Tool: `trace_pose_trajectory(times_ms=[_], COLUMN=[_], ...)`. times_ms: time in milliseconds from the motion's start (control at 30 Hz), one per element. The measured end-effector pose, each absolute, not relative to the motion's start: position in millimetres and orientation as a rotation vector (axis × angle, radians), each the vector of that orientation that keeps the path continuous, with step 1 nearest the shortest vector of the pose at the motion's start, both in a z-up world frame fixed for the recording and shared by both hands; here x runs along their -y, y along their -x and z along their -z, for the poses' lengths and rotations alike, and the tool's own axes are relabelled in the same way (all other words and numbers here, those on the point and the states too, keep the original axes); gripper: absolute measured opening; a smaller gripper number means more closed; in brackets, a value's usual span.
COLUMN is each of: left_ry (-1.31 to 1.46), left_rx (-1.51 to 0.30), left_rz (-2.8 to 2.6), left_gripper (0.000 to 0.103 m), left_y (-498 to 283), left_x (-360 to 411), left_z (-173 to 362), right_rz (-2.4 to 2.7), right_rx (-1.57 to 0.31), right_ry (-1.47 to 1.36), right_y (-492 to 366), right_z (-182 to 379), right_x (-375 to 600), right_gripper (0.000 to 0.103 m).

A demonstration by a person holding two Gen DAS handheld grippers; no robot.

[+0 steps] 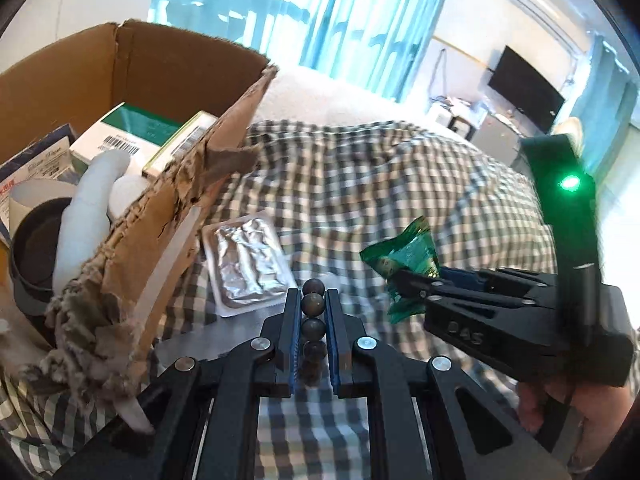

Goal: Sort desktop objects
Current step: 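Carry the bracelet and green packet into the box and open both grippers, then grasp the white foam figure with the left gripper while the right grasps the lace cloth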

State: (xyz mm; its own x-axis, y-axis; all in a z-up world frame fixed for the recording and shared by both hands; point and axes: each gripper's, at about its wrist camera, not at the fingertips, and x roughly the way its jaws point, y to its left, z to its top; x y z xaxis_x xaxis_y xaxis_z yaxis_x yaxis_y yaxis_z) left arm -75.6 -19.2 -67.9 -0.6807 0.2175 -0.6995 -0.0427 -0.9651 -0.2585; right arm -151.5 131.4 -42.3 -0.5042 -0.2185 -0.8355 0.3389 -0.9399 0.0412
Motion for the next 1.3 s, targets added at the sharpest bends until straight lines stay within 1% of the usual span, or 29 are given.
trace_pose_trajectory(times_ms=[67, 133, 233, 367, 500, 567, 700, 733, 767, 833, 900, 933, 967, 1000, 1033, 1067, 1100, 1133, 1167, 1300], left_ry=[1.150, 1.085, 0.982, 0.865, 0.780, 0.805, 0.843, 0.860, 0.881, 0.929, 0.980, 0.982, 0.982, 0.984, 0.987, 0.993, 1.001, 1.010, 1.013, 1.018], left_rx=[0.345, 0.392, 0.435, 0.436, 0.443, 0.413, 0.370, 0.367, 0.387, 0.431, 0.407, 0.397, 0.382, 0.377, 0.375, 0.378, 0.385, 0.390, 0.399, 0.399], left_rz=[-2.728, -2.715, -2.709, -2.767, -2.869, -2.885, -2.963, -2.981, -2.985, -2.963, -2.947, -2.954, -2.973, -2.990, -3.006, -3.014, -3.016, -3.024, -3.045, -3.081], left_gripper=[0.011, 0.011, 0.011, 0.011, 0.011, 0.011, 0.011, 0.011, 0.011, 0.011, 0.011, 0.011, 0.013, 0.014, 0.023, 0.044, 0.058, 0.082, 0.087, 0.088], left_y=[70.4, 61.5, 49.1, 37.3, 37.1, 47.3, 61.6, 64.6, 67.8, 74.8, 84.7, 86.5, 88.8, 89.2, 88.0, 87.3, 87.5, 86.6, 84.4, 70.3], left_x=[20.1, 26.4, 40.5, 65.1, 95.1, 110.8, 145.3, 154.6, 164.7, 175.7, 182.1, 183.5, 185.5, 187.4, 189.6, 191.1, 192.3, 195.0, 196.4, 195.8], left_z=[59.3, 43.1, 6.1, -39.5, -73.5, -82.2, -76.3, -70.9, -62.8, -49.7, -39.1, -36.8, -34.1, -33.2, -32.9, -31.9, -31.2, -30.3, -30.7, -39.8], right_rz=[2.503, 2.532, 2.541, 2.498, 2.410, 2.390, 2.342, 2.343, 2.345, 2.349, 2.335, 2.343, 2.362, 2.392, 2.406, 2.416, 2.422, 2.429, 2.434, 2.439], right_rx=[-0.144, -0.142, -0.128, -0.126, -0.105, -0.120, -0.110, -0.108, -0.106, -0.084, -0.074, -0.079, -0.091, -0.099, -0.092, -0.075, -0.055, -0.034, -0.012, 0.046], right_ry=[-1.296, -1.230, -1.148, -1.037, -0.975, -0.962, -1.008, -1.024, -1.045, -1.100, -1.137, -1.131, -1.124, -1.113, -1.104, -1.094, -1.090, -1.090, -1.091, -1.113], right_y=[139.7, 122.1, 99.7, 78.3, 75.6, 80.7, 106.2, 112.3, 118.5, 121.0, 121.3, 120.8, 120.7, 120.2, 121.5, 120.4, 118.8, 117.1, 113.9, 94.0], right_z=[18.4, -5.0, -39.1, -82.2, -105.2, -106.8, -87.6, -81.1, -74.8, -67.3, -60.7, -59.7, -60.0, -61.6, -62.3, -65.0, -68.4, -71.7, -76.1, -90.7], right_x=[-138.4, -138.1, -130.9, -105.7, -63.6, -39.0, 4.7, 12.3, 18.8, 20.9, 16.8, 13.2, 13.5, 9.7, 6.9, 2.3, -4.0, -9.6, -15.8, -43.6], right_gripper=[0.029, 0.029, 0.029, 0.029, 0.029, 0.029, 0.029, 0.030, 0.033, 0.033, 0.033, 0.037, 0.047, 0.052, 0.060, 0.060, 0.060, 0.061, 0.061, 0.063])
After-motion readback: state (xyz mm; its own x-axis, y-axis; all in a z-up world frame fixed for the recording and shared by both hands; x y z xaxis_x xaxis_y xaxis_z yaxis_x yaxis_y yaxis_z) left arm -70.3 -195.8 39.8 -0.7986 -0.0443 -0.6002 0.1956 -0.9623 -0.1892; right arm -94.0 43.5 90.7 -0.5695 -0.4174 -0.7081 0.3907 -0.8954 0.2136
